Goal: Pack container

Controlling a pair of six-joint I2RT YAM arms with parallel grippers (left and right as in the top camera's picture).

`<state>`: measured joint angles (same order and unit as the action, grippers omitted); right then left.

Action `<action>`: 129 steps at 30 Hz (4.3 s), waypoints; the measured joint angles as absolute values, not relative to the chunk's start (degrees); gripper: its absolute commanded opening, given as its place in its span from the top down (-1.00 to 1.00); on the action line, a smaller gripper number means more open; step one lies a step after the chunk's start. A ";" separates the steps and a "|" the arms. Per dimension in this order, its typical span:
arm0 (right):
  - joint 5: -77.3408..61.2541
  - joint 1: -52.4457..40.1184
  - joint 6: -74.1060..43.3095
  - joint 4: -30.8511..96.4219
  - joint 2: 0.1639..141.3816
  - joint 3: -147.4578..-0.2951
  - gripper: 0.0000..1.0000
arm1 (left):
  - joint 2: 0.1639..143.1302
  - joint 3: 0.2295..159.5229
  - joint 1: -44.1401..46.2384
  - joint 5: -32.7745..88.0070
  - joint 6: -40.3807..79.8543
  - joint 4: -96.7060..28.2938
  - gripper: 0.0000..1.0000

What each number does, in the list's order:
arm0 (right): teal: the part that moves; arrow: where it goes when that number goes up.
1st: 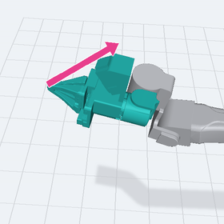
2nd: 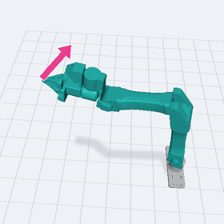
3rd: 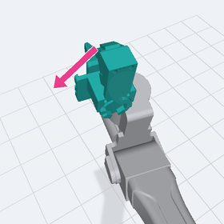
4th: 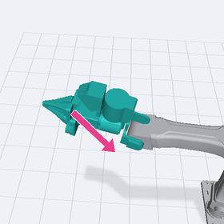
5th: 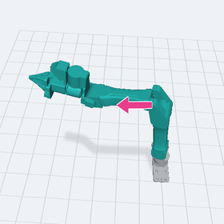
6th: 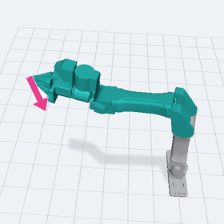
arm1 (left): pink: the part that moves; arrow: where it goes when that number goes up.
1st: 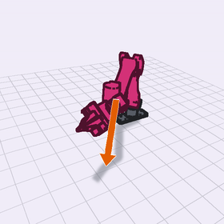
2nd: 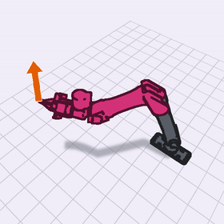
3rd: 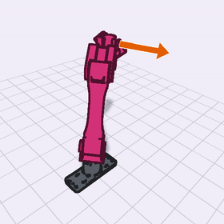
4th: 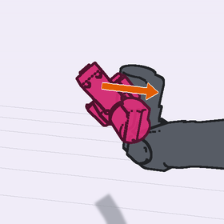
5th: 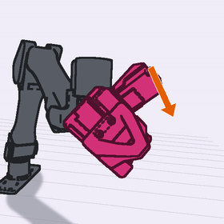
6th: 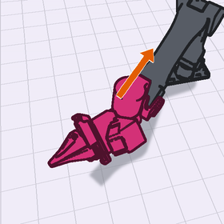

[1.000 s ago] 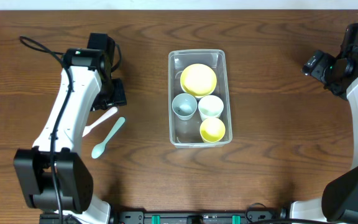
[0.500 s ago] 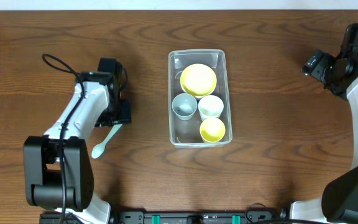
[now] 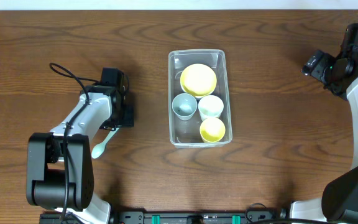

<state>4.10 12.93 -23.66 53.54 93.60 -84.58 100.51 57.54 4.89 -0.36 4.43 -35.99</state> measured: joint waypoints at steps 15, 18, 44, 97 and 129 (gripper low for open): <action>4.10 12.93 -23.66 53.54 93.60 -84.58 -0.98 | 99.22 52.47 4.93 1.72 4.12 -28.32 0.58; 4.10 12.93 -23.66 53.54 93.60 -84.58 -0.99 | 99.22 52.45 4.95 1.78 4.03 -28.36 0.62; 4.10 12.93 -23.66 53.54 93.60 -84.58 -0.98 | 82.02 52.84 14.63 6.94 3.95 -48.80 -0.05; 4.10 12.93 -23.66 53.54 93.60 -84.58 -0.99 | 85.82 41.58 26.09 14.06 -7.77 -40.36 -0.40; 4.10 12.93 -23.66 53.54 93.60 -84.58 -0.99 | 85.71 38.85 26.09 2.94 -7.53 -33.91 -0.51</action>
<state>4.10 12.93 -23.66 53.54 93.60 -84.58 85.71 38.85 26.09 2.94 -7.53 -33.91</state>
